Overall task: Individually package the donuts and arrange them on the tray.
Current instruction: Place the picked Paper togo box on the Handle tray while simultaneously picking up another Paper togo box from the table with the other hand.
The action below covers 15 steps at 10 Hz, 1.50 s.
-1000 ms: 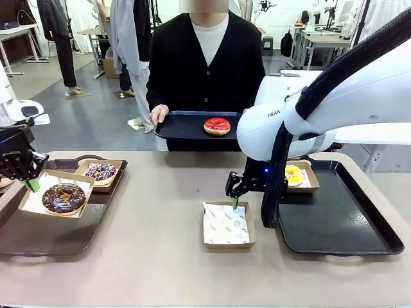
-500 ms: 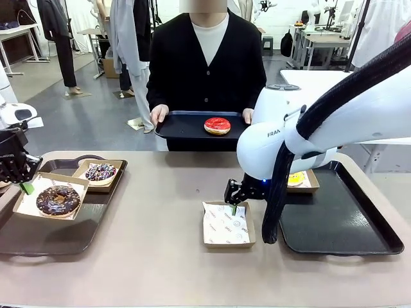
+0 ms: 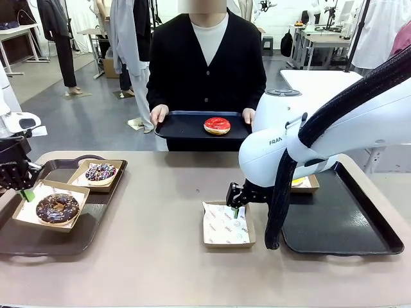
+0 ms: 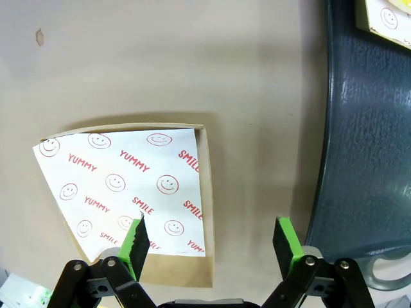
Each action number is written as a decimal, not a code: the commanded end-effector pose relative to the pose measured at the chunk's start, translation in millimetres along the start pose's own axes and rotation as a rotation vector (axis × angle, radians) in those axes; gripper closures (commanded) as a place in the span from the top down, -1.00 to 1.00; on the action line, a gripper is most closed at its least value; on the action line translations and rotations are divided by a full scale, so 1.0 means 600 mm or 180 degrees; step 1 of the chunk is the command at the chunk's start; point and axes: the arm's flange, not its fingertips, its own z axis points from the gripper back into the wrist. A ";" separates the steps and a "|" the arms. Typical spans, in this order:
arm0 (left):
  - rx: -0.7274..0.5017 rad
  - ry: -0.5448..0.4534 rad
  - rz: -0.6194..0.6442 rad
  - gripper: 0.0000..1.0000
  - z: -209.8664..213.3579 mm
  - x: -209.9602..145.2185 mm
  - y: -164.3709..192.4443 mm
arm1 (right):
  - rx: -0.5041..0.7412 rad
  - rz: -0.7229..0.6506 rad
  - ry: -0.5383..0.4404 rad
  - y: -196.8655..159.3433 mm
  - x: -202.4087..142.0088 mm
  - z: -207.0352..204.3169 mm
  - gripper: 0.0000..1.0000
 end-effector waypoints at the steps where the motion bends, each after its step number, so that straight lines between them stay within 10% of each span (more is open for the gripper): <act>1: 0.0059 -0.0003 -0.0074 -0.97 -0.008 0.000 0.019 | -0.0064 -0.0050 -0.0058 0.011 0.000 -0.005 1.00; 13: 0.0021 0.0040 -0.0025 -0.97 -0.015 0.005 0.021 | 0.0061 0.0001 0.0123 0.013 0.008 -0.024 1.00; 15: 0.0029 0.0058 -0.0025 -0.97 -0.015 0.006 0.018 | 0.0091 0.0048 0.0149 0.011 0.007 -0.027 -0.17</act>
